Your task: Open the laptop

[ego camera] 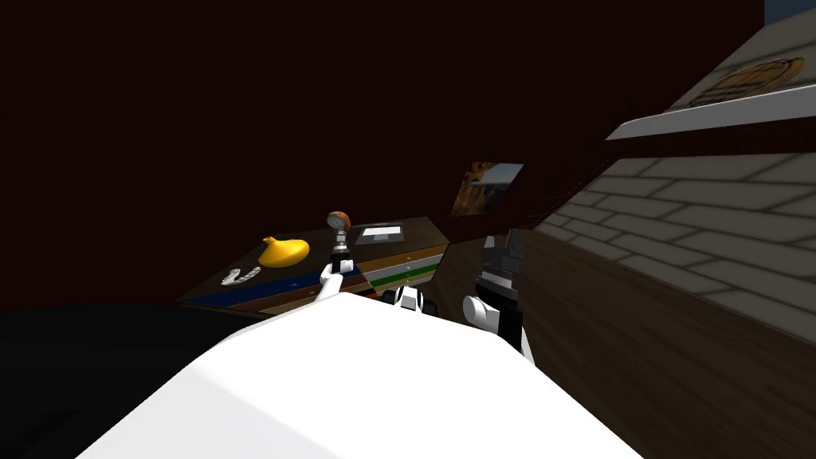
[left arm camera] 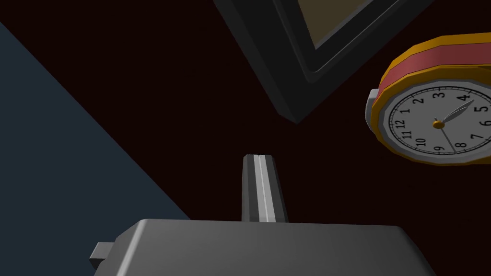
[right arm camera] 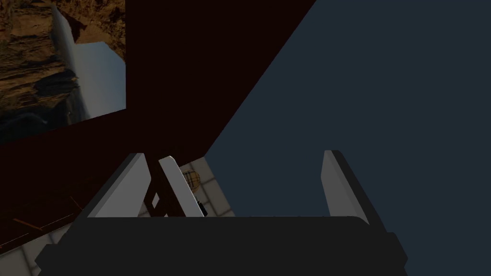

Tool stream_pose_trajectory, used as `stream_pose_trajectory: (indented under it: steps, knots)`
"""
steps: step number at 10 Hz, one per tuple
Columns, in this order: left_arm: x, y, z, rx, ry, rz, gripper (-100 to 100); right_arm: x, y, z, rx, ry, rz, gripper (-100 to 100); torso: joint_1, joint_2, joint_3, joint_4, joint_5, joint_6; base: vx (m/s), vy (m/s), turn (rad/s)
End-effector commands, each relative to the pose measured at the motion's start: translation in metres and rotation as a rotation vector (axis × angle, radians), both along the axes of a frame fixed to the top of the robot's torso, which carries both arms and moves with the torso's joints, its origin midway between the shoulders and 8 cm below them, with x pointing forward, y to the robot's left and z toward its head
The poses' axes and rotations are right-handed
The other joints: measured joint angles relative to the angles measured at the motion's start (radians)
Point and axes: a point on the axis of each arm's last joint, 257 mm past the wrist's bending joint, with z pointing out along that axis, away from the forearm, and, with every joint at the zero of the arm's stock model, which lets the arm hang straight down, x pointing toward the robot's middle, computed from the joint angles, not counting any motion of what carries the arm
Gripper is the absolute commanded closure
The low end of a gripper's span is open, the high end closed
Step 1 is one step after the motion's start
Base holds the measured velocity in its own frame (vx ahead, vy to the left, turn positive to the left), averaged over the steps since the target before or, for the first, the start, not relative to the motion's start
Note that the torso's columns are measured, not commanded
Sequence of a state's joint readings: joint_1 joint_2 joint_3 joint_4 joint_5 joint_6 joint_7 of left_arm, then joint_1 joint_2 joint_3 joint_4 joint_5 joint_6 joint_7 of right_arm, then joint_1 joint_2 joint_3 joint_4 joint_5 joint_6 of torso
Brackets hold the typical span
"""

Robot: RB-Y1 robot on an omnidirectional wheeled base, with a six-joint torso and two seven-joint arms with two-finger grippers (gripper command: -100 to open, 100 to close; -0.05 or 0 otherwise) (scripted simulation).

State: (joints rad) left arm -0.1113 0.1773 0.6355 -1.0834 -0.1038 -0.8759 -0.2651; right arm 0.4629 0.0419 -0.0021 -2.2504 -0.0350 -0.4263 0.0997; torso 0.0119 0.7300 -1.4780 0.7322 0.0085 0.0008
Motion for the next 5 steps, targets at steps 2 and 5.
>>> stream_pose_trajectory:
  steps: [2,5]
  knots:
    - [0.031,0.000,0.014,-0.012,-0.013,-0.088,-100,0.000,0.000,0.000,0.000,0.000,0.000,0,-0.007,-0.003,-0.003,0.001,-0.006,-0.003,0.046,-0.148,0.272]
    - [0.049,0.006,0.028,-0.005,-0.015,-0.134,-100,0.000,0.000,0.000,0.000,0.000,0.000,0,-0.008,0.005,0.001,0.005,-0.007,0.002,0.038,-0.086,0.133]
